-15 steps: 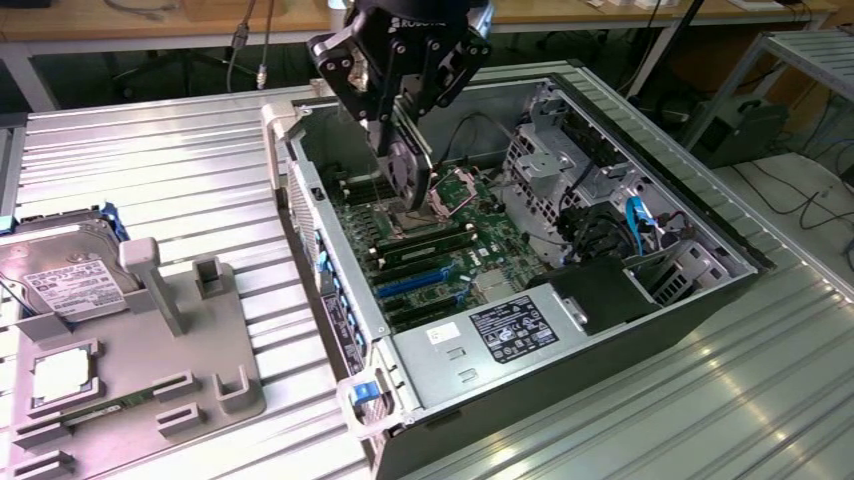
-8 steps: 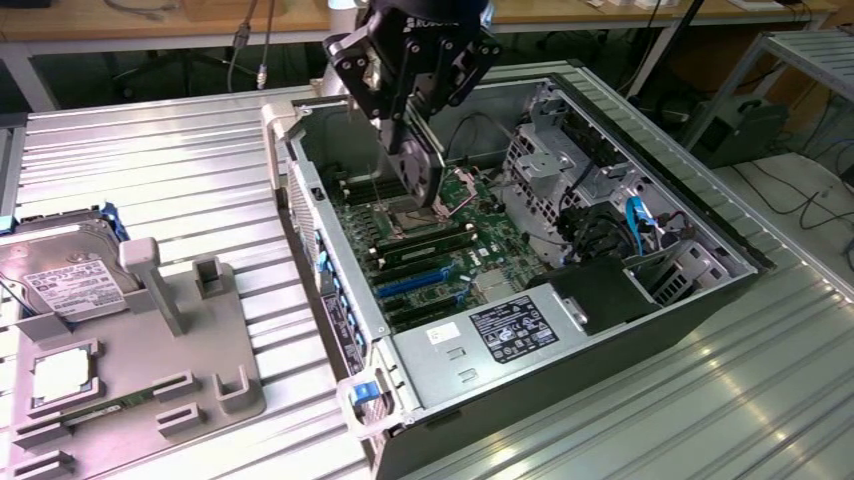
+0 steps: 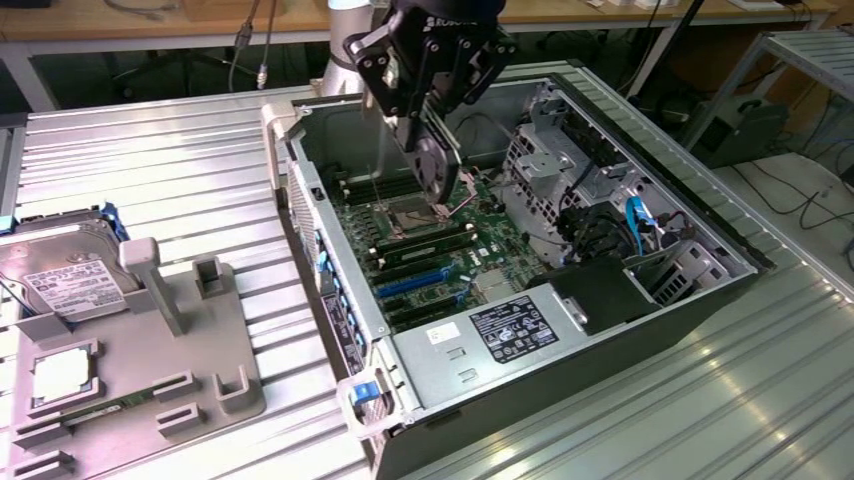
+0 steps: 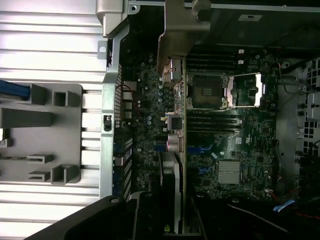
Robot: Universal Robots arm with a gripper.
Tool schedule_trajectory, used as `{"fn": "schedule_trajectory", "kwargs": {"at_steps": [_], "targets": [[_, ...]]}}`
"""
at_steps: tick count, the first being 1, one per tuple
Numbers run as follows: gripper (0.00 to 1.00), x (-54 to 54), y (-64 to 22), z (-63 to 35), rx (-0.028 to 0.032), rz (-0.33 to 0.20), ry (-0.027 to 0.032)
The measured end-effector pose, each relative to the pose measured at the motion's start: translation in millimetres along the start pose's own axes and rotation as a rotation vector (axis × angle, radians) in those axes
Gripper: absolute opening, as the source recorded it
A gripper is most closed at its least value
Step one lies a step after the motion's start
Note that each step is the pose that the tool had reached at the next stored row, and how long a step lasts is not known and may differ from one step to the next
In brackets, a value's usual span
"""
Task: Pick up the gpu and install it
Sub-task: 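Pick up the gpu and move the gpu toward the slot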
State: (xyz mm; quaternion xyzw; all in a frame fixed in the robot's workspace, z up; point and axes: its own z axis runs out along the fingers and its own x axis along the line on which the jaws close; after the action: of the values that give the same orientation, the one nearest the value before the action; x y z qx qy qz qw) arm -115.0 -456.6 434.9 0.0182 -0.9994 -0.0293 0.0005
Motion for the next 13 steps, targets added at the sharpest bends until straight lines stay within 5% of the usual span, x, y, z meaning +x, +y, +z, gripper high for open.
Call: {"fn": "schedule_trajectory", "kwargs": {"at_steps": [13], "targets": [[0.28,-18.0,-0.7,0.1,0.0000,0.000,0.0001]]}}
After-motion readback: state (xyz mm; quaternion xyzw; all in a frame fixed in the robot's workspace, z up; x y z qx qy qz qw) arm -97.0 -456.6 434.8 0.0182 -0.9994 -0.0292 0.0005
